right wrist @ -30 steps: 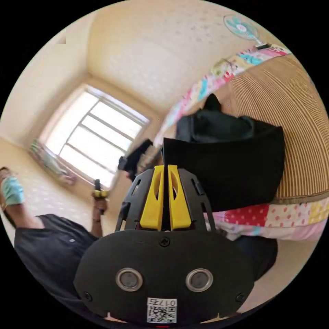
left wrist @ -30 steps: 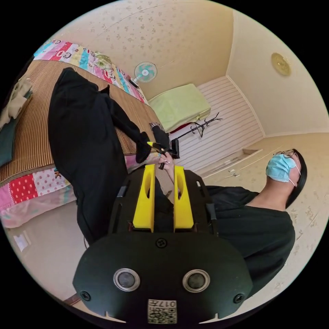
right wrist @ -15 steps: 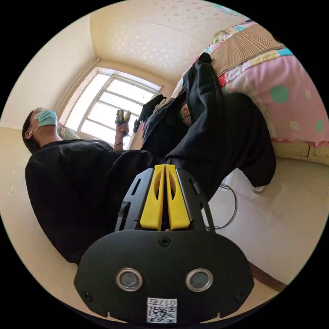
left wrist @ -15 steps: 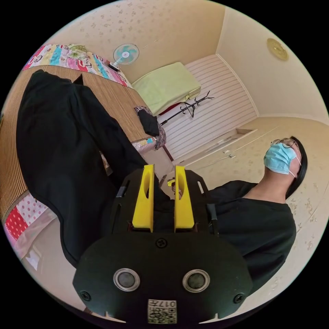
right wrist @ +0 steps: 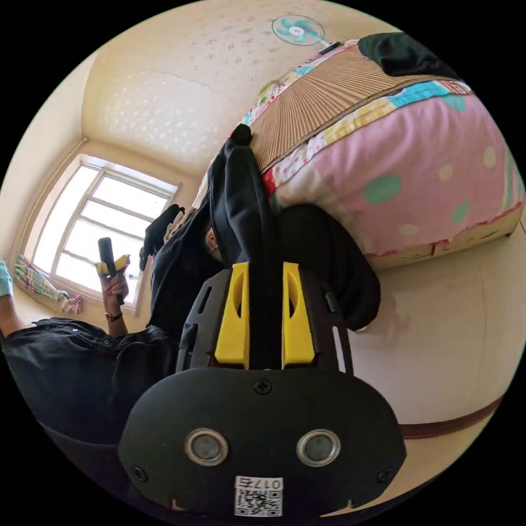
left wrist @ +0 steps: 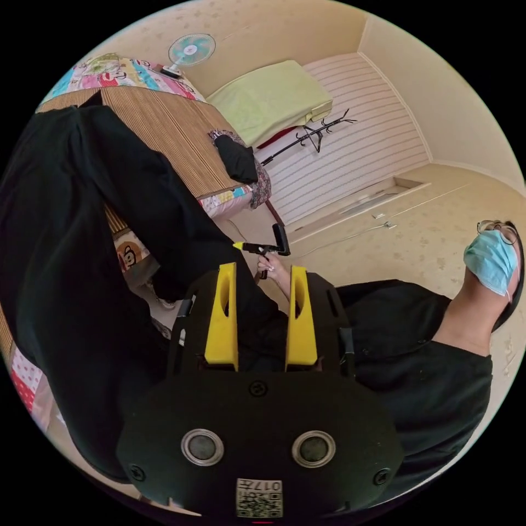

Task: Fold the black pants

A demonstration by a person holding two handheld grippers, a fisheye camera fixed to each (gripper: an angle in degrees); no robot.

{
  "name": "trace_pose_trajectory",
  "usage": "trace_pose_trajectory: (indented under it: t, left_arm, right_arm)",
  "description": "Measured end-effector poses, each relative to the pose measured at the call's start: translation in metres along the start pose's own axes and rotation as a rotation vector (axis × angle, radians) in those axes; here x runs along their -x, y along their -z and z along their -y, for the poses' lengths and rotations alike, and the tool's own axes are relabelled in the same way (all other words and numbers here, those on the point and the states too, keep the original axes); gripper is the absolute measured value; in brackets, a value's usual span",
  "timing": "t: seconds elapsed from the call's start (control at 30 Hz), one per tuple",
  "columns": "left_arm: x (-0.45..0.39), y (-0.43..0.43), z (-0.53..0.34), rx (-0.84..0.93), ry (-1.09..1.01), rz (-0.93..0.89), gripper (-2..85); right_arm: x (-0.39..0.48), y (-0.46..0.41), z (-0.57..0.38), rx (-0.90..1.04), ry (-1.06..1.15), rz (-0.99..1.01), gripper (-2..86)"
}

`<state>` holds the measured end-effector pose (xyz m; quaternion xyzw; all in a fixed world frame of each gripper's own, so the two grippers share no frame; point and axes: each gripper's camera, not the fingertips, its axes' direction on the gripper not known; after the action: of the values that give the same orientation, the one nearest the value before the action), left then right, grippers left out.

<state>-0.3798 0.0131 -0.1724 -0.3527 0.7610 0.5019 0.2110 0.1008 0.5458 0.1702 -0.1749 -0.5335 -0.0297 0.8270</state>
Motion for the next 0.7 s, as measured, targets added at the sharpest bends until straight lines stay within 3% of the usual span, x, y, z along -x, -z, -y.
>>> trace_pose_trajectory:
  t: [0.13,0.33,0.47,0.57,0.7]
  left_arm:
    - [0.009,-0.021,-0.003,0.013,0.036,0.035,13.6]
    - [0.005,-0.039,0.022,0.008,0.085,0.135,18.3]
    - [-0.017,-0.035,0.051,-0.063,0.039,0.063,19.0]
    - [-0.027,-0.029,0.06,-0.031,0.039,0.108,18.1]
    - [-0.013,-0.013,0.047,0.024,0.072,0.098,12.8]
  right_arm:
    - [0.004,0.015,-0.061,-0.086,0.102,0.255,4.3]
    - [0.112,0.049,-0.035,-0.159,0.422,0.227,3.5]
    - [0.219,0.028,0.017,-0.041,0.75,0.307,3.3]
    - [0.273,-0.002,0.036,0.065,0.931,0.381,3.1]
    - [0.286,-0.038,0.055,0.162,0.923,0.524,3.0]
